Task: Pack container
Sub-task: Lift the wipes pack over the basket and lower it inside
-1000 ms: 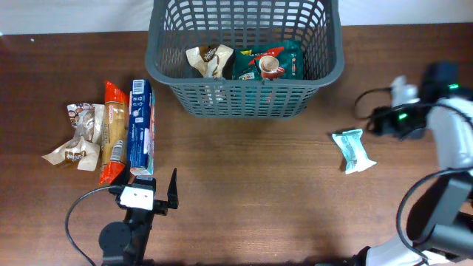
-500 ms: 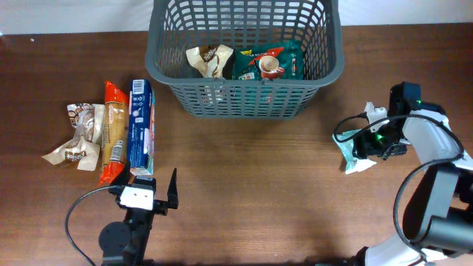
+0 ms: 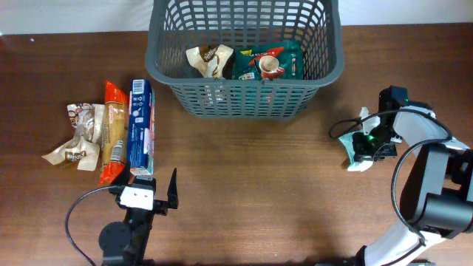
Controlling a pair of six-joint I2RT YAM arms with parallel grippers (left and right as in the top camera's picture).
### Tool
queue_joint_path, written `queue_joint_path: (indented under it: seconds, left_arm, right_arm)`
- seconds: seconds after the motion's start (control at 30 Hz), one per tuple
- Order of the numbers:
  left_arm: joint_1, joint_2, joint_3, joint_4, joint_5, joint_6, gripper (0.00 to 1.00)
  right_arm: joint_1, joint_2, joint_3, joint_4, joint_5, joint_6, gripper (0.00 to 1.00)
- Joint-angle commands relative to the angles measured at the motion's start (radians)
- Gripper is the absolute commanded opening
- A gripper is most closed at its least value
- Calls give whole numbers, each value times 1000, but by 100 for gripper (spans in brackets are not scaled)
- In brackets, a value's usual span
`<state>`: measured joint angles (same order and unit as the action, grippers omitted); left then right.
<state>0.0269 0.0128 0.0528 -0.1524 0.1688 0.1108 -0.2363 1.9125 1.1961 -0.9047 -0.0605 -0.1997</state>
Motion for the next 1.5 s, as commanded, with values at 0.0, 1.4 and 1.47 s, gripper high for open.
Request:
queue_joint_path:
  seconds: [0.0, 1.4, 1.47]
  left_arm:
    - [-5, -7, -5, 2, 0, -6, 99]
    - [-5, -7, -5, 2, 0, -6, 99]
    - [-5, -7, -5, 2, 0, -6, 99]
  right_arm:
    - [6, 10, 70, -7, 3, 94, 4]
    - [717, 327, 1287, 132, -80, 415, 4]
    - [736, 358, 1287, 144, -46, 524, 4]
